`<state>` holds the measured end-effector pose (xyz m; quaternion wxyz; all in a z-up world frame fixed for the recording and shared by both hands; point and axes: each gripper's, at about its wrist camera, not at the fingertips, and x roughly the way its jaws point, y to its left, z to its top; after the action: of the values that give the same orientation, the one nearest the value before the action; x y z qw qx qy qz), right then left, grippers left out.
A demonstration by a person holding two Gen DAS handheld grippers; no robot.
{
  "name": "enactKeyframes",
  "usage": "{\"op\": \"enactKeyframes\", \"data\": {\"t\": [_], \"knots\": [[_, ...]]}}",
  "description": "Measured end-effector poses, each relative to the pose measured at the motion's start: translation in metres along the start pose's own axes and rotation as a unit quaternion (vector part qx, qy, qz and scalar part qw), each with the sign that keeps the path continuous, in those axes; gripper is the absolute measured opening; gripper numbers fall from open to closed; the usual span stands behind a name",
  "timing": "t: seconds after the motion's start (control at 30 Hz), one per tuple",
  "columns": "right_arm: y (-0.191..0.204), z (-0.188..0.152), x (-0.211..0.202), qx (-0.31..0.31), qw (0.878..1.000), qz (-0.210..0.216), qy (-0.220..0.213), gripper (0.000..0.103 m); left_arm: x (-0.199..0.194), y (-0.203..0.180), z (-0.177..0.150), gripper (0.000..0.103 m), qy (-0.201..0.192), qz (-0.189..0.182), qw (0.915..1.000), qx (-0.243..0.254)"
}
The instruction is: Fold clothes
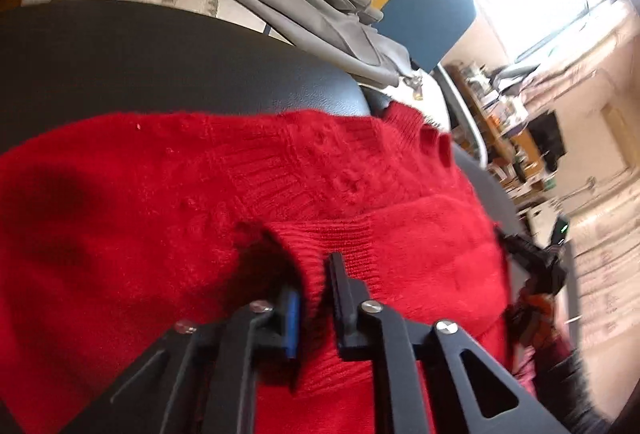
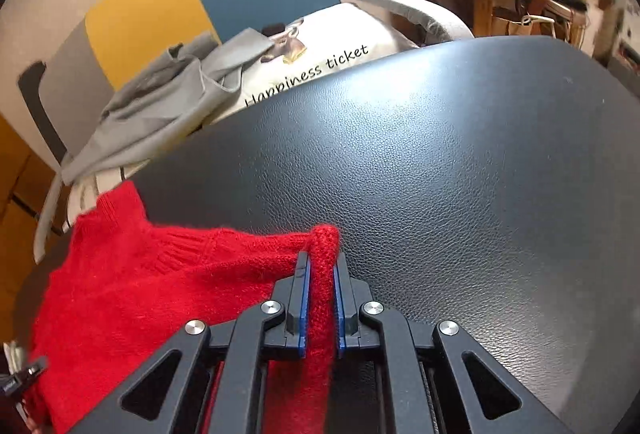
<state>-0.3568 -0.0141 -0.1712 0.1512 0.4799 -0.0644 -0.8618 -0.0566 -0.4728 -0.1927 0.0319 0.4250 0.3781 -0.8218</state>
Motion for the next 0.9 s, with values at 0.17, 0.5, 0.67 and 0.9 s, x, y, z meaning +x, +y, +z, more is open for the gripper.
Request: {"op": "enactKeyframes", "data": {"t": [0.17, 0.5, 0.67, 0.9], "knots": [[-0.001, 0.001, -0.018, -0.004, 1.000, 0.023, -0.013, 0.021, -0.007, 0.010, -0.002, 0.027, 0.000, -0.050, 0.9978, -0.043], [0.069, -0.057, -0.089, -0.180, 0.980, 0.081, -0.011, 0.051, -0.022, 0.001, -0.028, 0.043, 0.002, -0.085, 0.9951, -0.051], [0.110, -0.104, -0.081, -0.213, 0.973, 0.089, 0.014, 0.052, -0.010, -0.015, -0.028, 0.022, 0.014, 0.008, 0.9998, -0.009], [0.127, -0.153, -0.058, -0.265, 0.964, 0.009, 0.023, 0.052, -0.001, -0.033, -0.027, 0.016, 0.006, 0.143, 0.9873, 0.069]]}}
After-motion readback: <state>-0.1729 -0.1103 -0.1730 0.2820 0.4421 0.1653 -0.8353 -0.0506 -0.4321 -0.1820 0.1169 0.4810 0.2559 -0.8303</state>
